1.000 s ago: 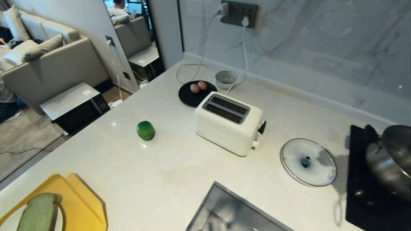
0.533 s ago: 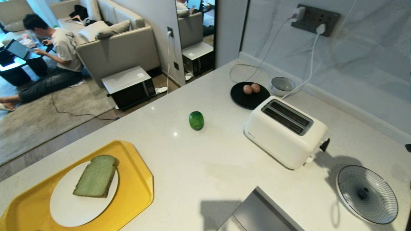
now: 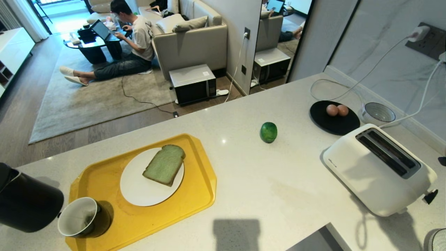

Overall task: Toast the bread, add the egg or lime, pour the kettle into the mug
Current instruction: Put the egg in the bowl

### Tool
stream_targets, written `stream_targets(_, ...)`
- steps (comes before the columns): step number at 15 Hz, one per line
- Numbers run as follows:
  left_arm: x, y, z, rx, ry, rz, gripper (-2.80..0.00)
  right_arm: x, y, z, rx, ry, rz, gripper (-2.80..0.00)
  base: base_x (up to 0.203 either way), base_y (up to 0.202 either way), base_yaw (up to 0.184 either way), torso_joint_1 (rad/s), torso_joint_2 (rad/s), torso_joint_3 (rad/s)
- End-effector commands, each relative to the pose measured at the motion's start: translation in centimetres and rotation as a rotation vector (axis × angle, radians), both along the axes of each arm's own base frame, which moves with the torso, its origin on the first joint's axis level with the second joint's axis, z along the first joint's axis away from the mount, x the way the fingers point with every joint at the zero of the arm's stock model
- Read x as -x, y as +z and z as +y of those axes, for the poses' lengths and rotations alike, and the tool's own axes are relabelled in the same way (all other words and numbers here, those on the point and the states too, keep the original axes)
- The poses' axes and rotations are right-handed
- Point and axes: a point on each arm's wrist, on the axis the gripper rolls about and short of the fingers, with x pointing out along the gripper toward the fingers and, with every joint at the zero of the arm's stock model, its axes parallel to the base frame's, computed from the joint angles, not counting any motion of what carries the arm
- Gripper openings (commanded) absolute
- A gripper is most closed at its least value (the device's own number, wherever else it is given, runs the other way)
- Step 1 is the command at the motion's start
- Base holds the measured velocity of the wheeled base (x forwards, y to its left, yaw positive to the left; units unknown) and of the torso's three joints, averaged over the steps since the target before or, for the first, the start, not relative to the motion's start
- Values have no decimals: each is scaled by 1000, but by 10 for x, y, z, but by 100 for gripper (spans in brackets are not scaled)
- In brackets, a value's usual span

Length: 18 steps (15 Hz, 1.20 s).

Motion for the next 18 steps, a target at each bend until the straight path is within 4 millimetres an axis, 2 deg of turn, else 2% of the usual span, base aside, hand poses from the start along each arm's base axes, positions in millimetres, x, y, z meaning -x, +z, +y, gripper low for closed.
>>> stream_targets(1,0,0,0,0,0,0,-280,-2,-1,1,1,7,9,-280,2,1,56,4,-1,8)
stream_targets(8,0,0,0,0,0,0,-280,-6,-1,11,43,115,14,-280,0,1,12,1,1,1)
stream_targets(18,0,0,0,0,0,0,-280,-21,-5,17,54,166,18,-280,1,-8,170,3,4,3)
